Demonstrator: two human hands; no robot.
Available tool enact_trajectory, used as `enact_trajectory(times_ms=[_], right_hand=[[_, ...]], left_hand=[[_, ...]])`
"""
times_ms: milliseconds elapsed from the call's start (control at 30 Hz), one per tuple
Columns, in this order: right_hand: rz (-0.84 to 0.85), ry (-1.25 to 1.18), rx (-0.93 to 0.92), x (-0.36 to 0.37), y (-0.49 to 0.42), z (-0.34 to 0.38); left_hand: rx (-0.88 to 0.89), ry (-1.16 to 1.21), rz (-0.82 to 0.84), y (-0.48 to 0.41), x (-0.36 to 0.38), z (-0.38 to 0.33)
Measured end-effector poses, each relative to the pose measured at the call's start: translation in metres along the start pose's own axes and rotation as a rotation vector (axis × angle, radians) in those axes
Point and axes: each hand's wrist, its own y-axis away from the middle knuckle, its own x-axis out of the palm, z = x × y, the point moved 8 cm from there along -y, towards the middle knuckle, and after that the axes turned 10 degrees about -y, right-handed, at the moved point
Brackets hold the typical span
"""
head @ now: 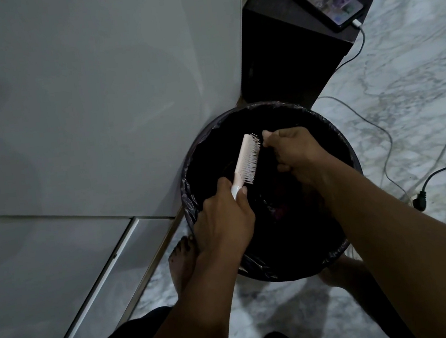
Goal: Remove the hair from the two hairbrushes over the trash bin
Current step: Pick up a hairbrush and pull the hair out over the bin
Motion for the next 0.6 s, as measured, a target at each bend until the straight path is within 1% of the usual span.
enact_trajectory(times_ms=[133,167,200,233,333,367,400,467,533,600], right_hand=[[-0.037,-0.183,0.014,-0.008,0.002,0.007],[-0.056,-0.196,0.009,-0.012,0.001,0.009],[-0.075,-0.156,0.001,-0.017,0.000,0.010],[-0.083,-0.058,-0.007,-0.020,-0.002,0.009],[-0.038,0.364,0.036,-0.021,-0.005,-0.004],[-0.022,0.426,0.065,-0.020,-0.005,-0.011],[-0.014,0.424,0.072,-0.017,-0.006,-0.015],[-0.001,0.289,0.028,-0.009,-0.003,-0.010],[0.071,0.126,-0.009,0.005,0.004,0.000],[0.133,0.071,-0.023,0.014,0.010,0.006]], left_hand=[[-0.123,-0.037,0.016,0.000,-0.001,0.013],[-0.140,-0.035,0.013,0.000,-0.002,0.014],[-0.150,-0.028,0.010,0.000,-0.002,0.015],[-0.156,-0.017,0.008,0.000,-0.002,0.015],[-0.165,0.011,0.014,-0.002,-0.001,0.014],[-0.165,0.022,0.021,-0.002,0.000,0.013],[-0.165,0.032,0.029,-0.002,0.001,0.013],[-0.157,0.048,0.042,-0.004,0.003,0.011],[-0.145,0.065,0.050,-0.005,0.005,0.010],[-0.125,0.081,0.052,-0.006,0.006,0.008]])
